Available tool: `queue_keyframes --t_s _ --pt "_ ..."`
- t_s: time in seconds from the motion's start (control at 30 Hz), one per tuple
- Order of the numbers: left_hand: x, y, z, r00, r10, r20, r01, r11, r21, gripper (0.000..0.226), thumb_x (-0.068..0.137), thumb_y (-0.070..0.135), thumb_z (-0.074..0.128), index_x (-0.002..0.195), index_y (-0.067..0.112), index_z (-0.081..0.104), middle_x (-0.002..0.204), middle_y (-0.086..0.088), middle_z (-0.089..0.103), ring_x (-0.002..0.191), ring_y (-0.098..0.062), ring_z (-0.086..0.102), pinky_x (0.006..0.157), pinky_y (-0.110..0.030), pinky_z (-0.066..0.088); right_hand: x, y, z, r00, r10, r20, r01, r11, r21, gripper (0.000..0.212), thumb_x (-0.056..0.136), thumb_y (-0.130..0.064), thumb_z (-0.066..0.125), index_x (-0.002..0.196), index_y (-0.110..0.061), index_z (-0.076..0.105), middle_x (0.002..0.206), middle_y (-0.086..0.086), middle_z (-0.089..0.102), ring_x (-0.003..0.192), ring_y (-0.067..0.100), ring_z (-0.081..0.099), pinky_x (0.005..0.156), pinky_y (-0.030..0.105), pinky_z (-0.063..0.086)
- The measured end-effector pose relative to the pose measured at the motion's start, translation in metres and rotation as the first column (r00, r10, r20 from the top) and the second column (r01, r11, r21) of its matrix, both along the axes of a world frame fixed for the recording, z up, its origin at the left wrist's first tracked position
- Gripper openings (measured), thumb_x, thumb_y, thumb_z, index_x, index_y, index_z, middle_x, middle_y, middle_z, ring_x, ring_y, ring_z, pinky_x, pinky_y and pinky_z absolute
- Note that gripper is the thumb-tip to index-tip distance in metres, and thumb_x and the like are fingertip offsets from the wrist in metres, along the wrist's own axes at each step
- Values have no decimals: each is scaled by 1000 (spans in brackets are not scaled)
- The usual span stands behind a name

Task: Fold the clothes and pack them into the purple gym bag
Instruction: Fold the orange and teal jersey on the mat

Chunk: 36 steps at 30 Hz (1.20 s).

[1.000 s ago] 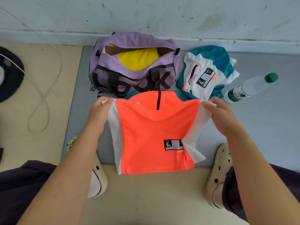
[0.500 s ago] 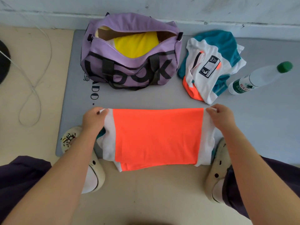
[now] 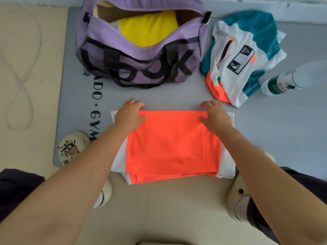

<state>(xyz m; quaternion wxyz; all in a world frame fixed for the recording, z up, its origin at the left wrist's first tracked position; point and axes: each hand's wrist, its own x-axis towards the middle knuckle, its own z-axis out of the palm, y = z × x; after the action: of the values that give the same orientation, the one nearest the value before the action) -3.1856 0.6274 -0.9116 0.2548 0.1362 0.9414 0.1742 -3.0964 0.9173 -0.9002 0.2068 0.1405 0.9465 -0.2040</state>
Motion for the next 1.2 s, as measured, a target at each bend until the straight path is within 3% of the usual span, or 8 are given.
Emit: queue_keyframes --t_s 0.17,0.33,0.5,0.67,0.8,0.87,1.0,1.2 --pt "-6 -1 -8 999 -18 29 24 980 -196 28 82 36 72 96 13 66 111 -10 51 114 -27 48 81 -36 43 -3 2 -7 992 30 125 -45 991 122 35 82 -15 70 113 -6 56 113 14 50 115 32 43 77 43 47" --pt "-7 4 2 967 -250 47 252 966 -60 26 76 32 75 68 23 52 85 5 51 89 -21 53 65 -29 38 -2 6 0 955 279 103 -285 957 55 10 81 -10 65 88 -5 60 100 14 53 100 33 47 75 45 46" --pt "-7 -13 15 954 -239 183 261 959 -109 35 82 37 69 67 23 41 67 7 48 66 -18 46 52 -29 25 12 19 18 965 182 187 -180 983 -30 16 84 -13 62 84 -13 46 79 10 53 80 30 52 62 33 32" --pt "-7 -26 44 896 -250 366 342 915 -213 38 87 49 63 72 14 62 73 -3 61 71 -22 60 57 -29 38 15 22 54 898 233 372 -263 964 31 18 93 -24 57 93 -7 60 97 10 62 97 29 58 75 31 40" --pt "-6 -25 86 874 -185 450 314 921 -231 66 70 78 62 59 14 58 55 -4 60 48 -23 64 48 -24 42 4 18 106 763 204 613 -223 974 -47 35 88 -44 63 77 -11 59 70 2 68 59 18 70 55 25 41" --pt "-11 -26 114 933 -233 275 302 923 -240 71 69 81 58 52 13 46 52 -5 50 50 -24 54 50 -28 37 -3 21 140 828 213 519 -255 967 9 47 81 -57 67 79 -10 63 72 5 67 62 20 69 56 26 40" --pt "-26 -28 193 967 -132 -218 116 990 -85 68 77 69 63 50 15 33 50 -2 39 52 -24 42 52 -33 28 -13 26 213 992 124 -28 -119 982 149 53 71 -62 74 82 -11 61 80 6 60 85 29 56 67 35 38" --pt "-33 -29 309 698 96 -709 6 990 141 62 82 65 61 56 16 35 54 -3 40 58 -27 44 54 -33 27 -18 24 312 773 16 -635 89 987 132 46 80 -47 72 70 -8 50 67 6 46 72 26 44 60 32 22"
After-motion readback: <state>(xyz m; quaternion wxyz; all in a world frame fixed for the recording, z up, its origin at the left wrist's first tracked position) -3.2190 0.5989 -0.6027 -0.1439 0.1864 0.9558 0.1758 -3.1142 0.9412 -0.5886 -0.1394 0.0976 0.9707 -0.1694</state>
